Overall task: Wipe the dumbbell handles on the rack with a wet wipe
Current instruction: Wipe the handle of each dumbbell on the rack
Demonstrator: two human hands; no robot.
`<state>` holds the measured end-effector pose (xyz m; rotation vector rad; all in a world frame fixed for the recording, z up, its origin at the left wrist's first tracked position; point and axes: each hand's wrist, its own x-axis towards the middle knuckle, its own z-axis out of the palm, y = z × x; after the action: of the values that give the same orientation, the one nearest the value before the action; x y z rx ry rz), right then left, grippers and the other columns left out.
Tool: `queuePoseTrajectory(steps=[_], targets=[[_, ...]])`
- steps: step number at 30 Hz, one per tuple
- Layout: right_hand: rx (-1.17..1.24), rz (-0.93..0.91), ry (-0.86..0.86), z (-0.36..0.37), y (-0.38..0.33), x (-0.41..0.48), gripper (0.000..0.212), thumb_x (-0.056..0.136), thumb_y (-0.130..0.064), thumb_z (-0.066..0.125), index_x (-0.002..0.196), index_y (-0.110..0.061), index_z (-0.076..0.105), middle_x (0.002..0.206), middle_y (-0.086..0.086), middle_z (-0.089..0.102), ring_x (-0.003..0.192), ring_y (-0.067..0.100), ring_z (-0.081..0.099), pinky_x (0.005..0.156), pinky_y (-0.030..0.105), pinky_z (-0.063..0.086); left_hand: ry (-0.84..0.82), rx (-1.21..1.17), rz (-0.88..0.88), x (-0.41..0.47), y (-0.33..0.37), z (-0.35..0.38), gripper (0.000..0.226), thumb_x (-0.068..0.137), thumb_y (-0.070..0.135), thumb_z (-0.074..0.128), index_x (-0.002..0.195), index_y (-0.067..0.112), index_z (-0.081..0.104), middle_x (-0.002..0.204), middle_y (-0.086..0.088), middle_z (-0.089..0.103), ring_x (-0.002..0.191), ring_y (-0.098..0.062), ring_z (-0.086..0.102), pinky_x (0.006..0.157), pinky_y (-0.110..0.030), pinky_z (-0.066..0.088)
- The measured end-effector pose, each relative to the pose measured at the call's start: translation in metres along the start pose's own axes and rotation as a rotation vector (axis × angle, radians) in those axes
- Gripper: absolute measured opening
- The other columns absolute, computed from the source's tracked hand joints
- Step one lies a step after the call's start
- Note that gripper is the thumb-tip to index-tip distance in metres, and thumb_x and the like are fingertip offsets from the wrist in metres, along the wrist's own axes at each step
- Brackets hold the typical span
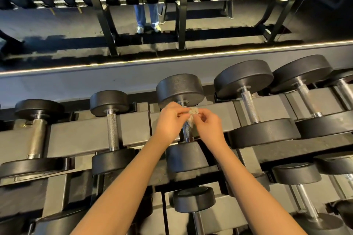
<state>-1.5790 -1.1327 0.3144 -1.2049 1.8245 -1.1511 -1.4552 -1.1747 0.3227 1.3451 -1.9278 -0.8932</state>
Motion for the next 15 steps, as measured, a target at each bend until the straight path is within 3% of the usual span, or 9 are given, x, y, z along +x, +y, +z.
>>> queuePoseTrajectory(steps=[3, 7, 11, 15], targets=[[-0.205, -0.016, 0.021, 0.0, 0.006, 0.016, 0.009, 0.093, -0.016, 0.057, 0.092, -0.014, 0.066, 0.074, -0.003, 0.061, 0.066, 0.006, 0.055, 0.063, 0.02, 0.042, 0.143, 0.179, 0.09, 0.011, -0.003, -0.013, 0.041, 0.095, 0.017, 0.055, 0.135, 0.011, 0.05, 0.125, -0.002, 0.046, 0.116, -0.01, 0.042, 0.1, -0.019, 0.033], [-0.424, 0.055, -0.185, 0.008, 0.021, 0.027, 0.013, 0.089, -0.011, 0.061, 0.079, -0.005, 0.066, 0.069, 0.003, 0.057, 0.063, 0.013, 0.05, 0.064, 0.025, 0.037, 0.051, 0.268, 0.021, 0.024, -0.021, -0.02, 0.049, 0.1, 0.023, 0.045, 0.146, 0.013, 0.034, 0.148, 0.002, 0.033, 0.136, -0.013, 0.027, 0.107, -0.021, 0.021], [-0.345, 0.036, -0.144, 0.01, 0.023, 0.035, 0.011, 0.085, -0.011, 0.068, 0.082, -0.002, 0.072, 0.077, 0.011, 0.068, 0.073, 0.021, 0.06, 0.068, 0.027, 0.045, 0.066, 0.266, 0.078, 0.026, -0.031, -0.02, 0.046, 0.1, 0.024, 0.045, 0.144, 0.012, 0.038, 0.146, 0.0, 0.037, 0.134, -0.014, 0.031, 0.105, -0.018, 0.022], [-0.255, 0.047, -0.065, 0.024, 0.018, 0.048, 0.017, 0.084, -0.013, 0.069, 0.075, 0.001, 0.071, 0.069, 0.014, 0.067, 0.067, 0.02, 0.058, 0.07, 0.034, 0.048, 0.082, 0.239, 0.089, 0.027, -0.034, -0.02, 0.045, 0.1, 0.025, 0.045, 0.143, 0.012, 0.041, 0.143, 0.001, 0.04, 0.132, -0.013, 0.034, 0.104, -0.019, 0.025]])
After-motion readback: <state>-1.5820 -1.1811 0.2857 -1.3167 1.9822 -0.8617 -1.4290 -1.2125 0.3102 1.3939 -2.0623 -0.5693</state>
